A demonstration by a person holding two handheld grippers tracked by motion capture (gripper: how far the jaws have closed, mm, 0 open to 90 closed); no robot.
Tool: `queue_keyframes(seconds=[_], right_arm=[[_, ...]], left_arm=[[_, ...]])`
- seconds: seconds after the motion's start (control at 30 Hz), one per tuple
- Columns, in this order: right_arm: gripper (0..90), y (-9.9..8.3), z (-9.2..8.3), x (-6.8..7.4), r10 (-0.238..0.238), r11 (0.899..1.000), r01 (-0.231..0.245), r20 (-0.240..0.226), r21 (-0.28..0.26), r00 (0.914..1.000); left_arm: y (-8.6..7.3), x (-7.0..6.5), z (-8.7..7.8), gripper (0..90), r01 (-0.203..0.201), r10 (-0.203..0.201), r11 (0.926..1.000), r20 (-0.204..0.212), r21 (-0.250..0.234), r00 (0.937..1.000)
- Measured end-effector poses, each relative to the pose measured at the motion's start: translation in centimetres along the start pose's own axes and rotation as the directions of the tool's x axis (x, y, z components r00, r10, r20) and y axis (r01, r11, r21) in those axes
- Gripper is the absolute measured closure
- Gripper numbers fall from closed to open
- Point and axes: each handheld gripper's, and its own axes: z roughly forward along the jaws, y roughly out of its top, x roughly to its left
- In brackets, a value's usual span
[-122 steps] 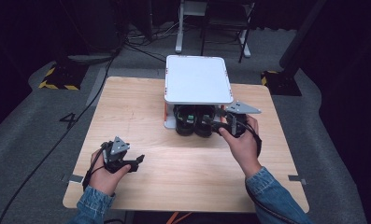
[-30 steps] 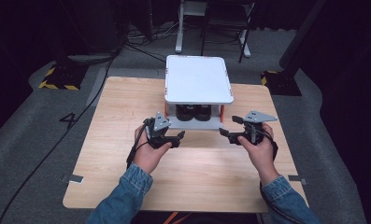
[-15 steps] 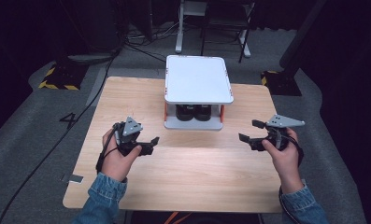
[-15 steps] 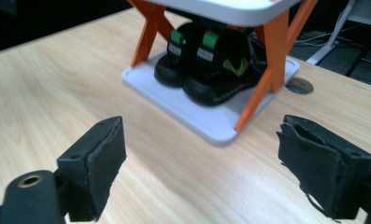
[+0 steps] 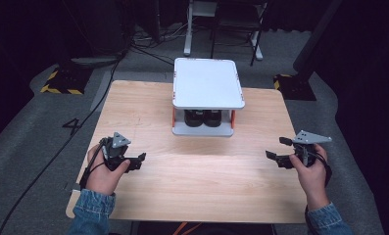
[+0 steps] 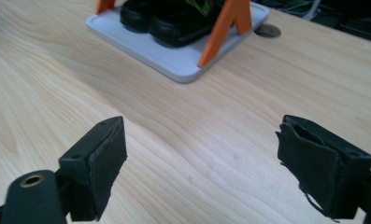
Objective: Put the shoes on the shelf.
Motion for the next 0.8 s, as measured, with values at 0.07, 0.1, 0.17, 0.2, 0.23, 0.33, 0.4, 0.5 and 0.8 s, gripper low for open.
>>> queue_keyframes(seconds=[0.07, 0.1, 0.17, 0.2, 0.23, 0.33, 0.4, 0.5, 0.8], right_arm=[[15.7, -0.7, 0.4, -0.4, 0.016, 1.000, -0.016, 0.011, 0.016, 0.9998], [15.7, -1.1, 0.6, -0.5, 0.025, 0.999, -0.025, 0.014, 0.030, 0.9996], [15.6, -1.8, 1.0, -0.8, 0.028, 0.999, -0.029, 0.023, 0.042, 0.9994], [15.7, -2.1, 1.2, -0.9, 0.031, 0.998, -0.033, 0.022, 0.052, 0.9993], [15.7, -2.4, 1.4, -0.9, 0.035, 0.997, -0.036, 0.023, 0.064, 0.9991], [15.6, -3.2, 2.0, -1.1, 0.048, 0.995, -0.049, 0.019, 0.085, 0.9987], [15.7, -3.6, 2.4, -1.1, 0.049, 0.994, -0.050, 0.020, 0.097, 0.9986], [15.7, -4.1, 3.2, -1.1, 0.040, 0.994, -0.043, 0.023, 0.106, 0.9989], [15.8, -5.3, 5.0, -1.0, 0.020, 0.995, -0.026, 0.062, 0.096, 0.9979]], left_arm=[[-0.7, 0.4, 0.5, 16.7, 0.006, -0.006, 0.9995, -0.007, 0.032, 1.0000], [-1.1, 0.6, 0.7, 16.7, 0.007, -0.006, 0.9990, -0.011, 0.045, 0.9999], [-1.8, 1.0, 1.0, 16.7, 0.007, -0.007, 0.9977, 0.003, 0.068, 1.0000], [-2.1, 1.1, 1.1, 16.7, 0.022, -0.023, 0.9968, 0.018, 0.077, 0.9996], [-2.4, 1.2, 1.2, 16.6, 0.036, -0.038, 0.9963, 0.027, 0.078, 0.9989], [-3.3, 1.5, 1.5, 16.6, 0.034, -0.037, 0.9953, 0.023, 0.090, 0.9991], [-3.7, 1.6, 1.7, 16.5, 0.033, -0.036, 0.9948, 0.025, 0.096, 0.9990], [-4.1, 1.8, 2.3, 16.4, 0.024, -0.026, 0.9946, 0.018, 0.101, 0.9995], [-4.8, 2.1, 3.8, 15.9, 0.012, -0.011, 0.9979, -0.015, 0.063, 0.9998]])
